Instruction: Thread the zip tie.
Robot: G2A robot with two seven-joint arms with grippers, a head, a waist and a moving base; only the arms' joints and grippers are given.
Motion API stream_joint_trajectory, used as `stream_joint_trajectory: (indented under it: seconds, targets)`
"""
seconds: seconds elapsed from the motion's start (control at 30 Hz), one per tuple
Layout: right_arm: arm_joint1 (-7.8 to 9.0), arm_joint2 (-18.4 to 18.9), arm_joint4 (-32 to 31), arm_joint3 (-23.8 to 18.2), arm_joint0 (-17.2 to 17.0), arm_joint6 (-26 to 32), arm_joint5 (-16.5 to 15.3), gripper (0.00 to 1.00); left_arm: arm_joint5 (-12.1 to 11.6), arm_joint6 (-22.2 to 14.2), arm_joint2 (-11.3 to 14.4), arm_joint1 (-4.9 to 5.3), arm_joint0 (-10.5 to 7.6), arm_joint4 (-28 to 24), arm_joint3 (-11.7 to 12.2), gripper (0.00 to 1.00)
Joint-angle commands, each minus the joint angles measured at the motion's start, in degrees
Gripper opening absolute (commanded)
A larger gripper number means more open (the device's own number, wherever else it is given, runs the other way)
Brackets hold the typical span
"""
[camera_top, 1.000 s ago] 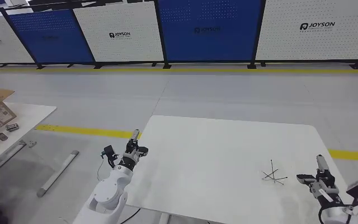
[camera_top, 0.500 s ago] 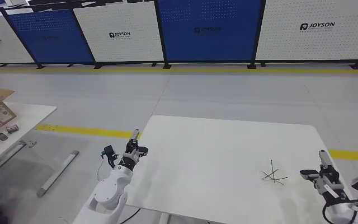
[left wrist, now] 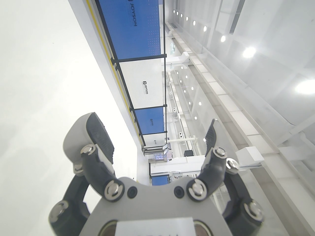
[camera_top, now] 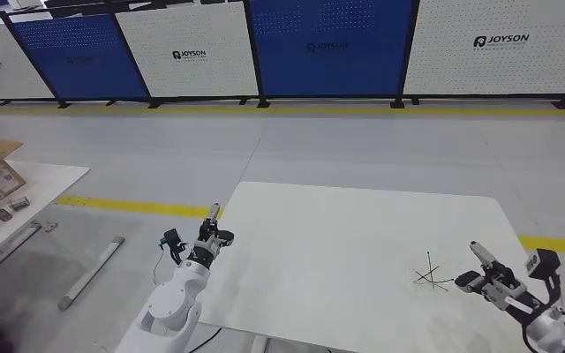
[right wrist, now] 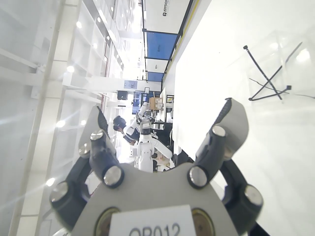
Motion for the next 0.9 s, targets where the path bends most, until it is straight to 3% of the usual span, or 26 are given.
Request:
stream_joint_trajectory:
  seconds: [0.0, 0.1, 0.27, 0.4, 0.6, 0.67, 0.87]
  targets:
    - [0.00, 0.00, 0.00, 0.01, 0.01, 0.08, 0.01, 1.00, 0.00, 0.00, 0.00, 0.00, 0.00, 0.00, 0.00, 1.00]
    - [0.04, -0.13, 0.18, -0.10, 0.07, 1.08, -0.09, 1.00, 0.00, 0.00, 0.00, 0.00, 0.00, 0.00, 0.00, 1.00]
    - [1.26, 2.54, -0.47, 3.66, 3.40, 12.10, -1.35, 1.00, 0.00, 0.00, 0.00, 0.00, 0.00, 0.00, 0.00, 1.00]
    - [2.47, 2.52, -6.68, 6.83, 7.22, 18.66, -0.60, 1.00, 0.00, 0.00, 0.00, 0.00, 0.00, 0.00, 0.00, 1.00]
    - [3.39, -1.03, -14.56, 12.92, 13.37, 19.78, 3.47, 1.00, 0.00, 0.00, 0.00, 0.00, 0.00, 0.00, 0.00, 1.00]
    - [3.64, -3.57, -20.48, 14.08, 15.02, 18.06, 6.44, 1.00, 0.00, 0.00, 0.00, 0.00, 0.00, 0.00, 0.00, 1.00]
    - [3.60, -3.97, -20.62, 14.11, 15.25, 17.70, 6.60, 1.00, 0.00, 0.00, 0.00, 0.00, 0.00, 0.00, 0.00, 1.00]
